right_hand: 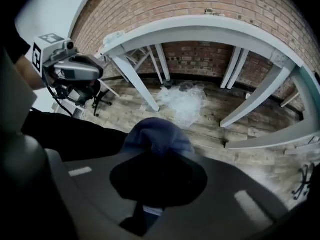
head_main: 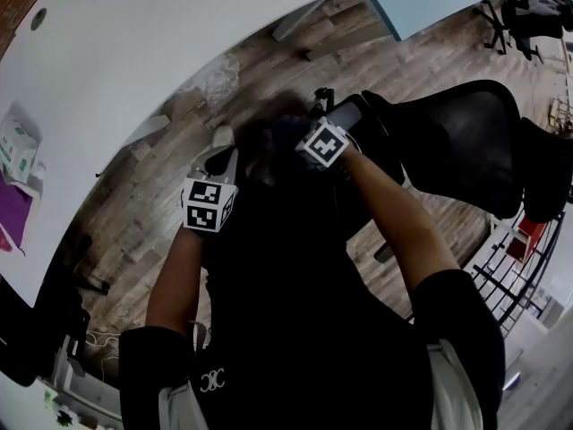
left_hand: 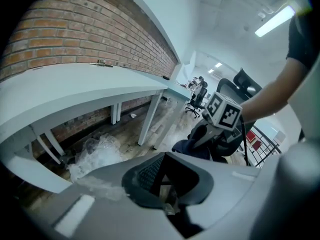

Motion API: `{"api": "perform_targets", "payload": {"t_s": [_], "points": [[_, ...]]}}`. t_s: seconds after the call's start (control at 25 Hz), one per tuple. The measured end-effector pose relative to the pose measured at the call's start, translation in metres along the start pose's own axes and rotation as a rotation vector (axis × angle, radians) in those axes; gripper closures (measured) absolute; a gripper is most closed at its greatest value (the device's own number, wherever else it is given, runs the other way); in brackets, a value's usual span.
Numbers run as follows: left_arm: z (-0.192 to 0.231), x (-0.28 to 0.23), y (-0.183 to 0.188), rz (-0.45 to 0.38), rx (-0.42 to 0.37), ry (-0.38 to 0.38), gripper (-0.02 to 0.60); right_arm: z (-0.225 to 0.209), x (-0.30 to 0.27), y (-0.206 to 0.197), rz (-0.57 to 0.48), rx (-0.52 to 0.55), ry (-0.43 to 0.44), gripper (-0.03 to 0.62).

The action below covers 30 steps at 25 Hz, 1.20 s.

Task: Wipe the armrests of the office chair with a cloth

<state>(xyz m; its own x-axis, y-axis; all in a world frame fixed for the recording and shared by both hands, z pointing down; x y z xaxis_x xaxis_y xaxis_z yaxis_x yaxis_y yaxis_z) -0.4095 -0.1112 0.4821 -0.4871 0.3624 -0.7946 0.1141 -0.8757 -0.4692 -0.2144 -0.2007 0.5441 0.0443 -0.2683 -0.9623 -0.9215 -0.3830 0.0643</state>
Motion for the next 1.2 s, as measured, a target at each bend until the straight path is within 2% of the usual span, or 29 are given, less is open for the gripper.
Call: {"api": "perform_targets", "payload": {"t_s": [0.2, 0.4, 0.52, 0.56, 0.68, 0.76, 1.08, 1.2], "points": [[0.013, -0.011, 0.003, 0.007, -0.092, -0.023, 0.575, -0.059, 0.001, 0.002, 0.173, 0.072, -0.034, 0.549], [0.022, -0.023, 0.018, 0.009, -0.123, -0.063, 0.575, -0.112, -0.008, 0.007, 0.374, 0.084, -0.006, 0.548], [0.025, -0.033, 0.021, 0.015, -0.129, -0.085, 0.575, -0.143, -0.017, 0.002, 0.567, 0.145, -0.113, 0.548], [0.026, -0.036, 0.020, 0.021, -0.129, -0.091, 0.575, -0.149, -0.025, -0.001, 0.613, 0.155, -0.108, 0.548], [0.032, -0.044, 0.016, 0.035, -0.130, -0.097, 0.575, -0.151, -0.052, -0.002, 0.671, 0.142, 0.051, 0.549], [0.036, -0.048, 0.014, 0.045, -0.123, -0.099, 0.575, -0.151, -0.061, -0.004, 0.750, 0.163, 0.109, 0.549], [0.038, -0.064, 0.007, 0.074, -0.103, -0.147, 0.575, -0.153, -0.082, -0.004, 1.017, 0.279, 0.277, 0.549], [0.038, -0.067, 0.007, 0.065, -0.071, -0.182, 0.575, -0.161, -0.090, -0.003, 1.092, 0.287, 0.281, 0.549]]}}
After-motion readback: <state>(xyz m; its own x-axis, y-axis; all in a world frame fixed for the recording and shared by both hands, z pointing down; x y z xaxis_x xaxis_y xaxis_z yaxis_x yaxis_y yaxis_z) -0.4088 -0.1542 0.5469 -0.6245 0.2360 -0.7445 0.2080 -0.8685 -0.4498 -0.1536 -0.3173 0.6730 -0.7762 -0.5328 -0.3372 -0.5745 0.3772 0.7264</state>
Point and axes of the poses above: the fingertips, and each gripper's own axes: x backward along the fingers, z to its left, y out of its top, the point moved 7 cm from there along x, backward along the fingers, and after that the axes turned 15 degrees about z, right-handed, at the moved point
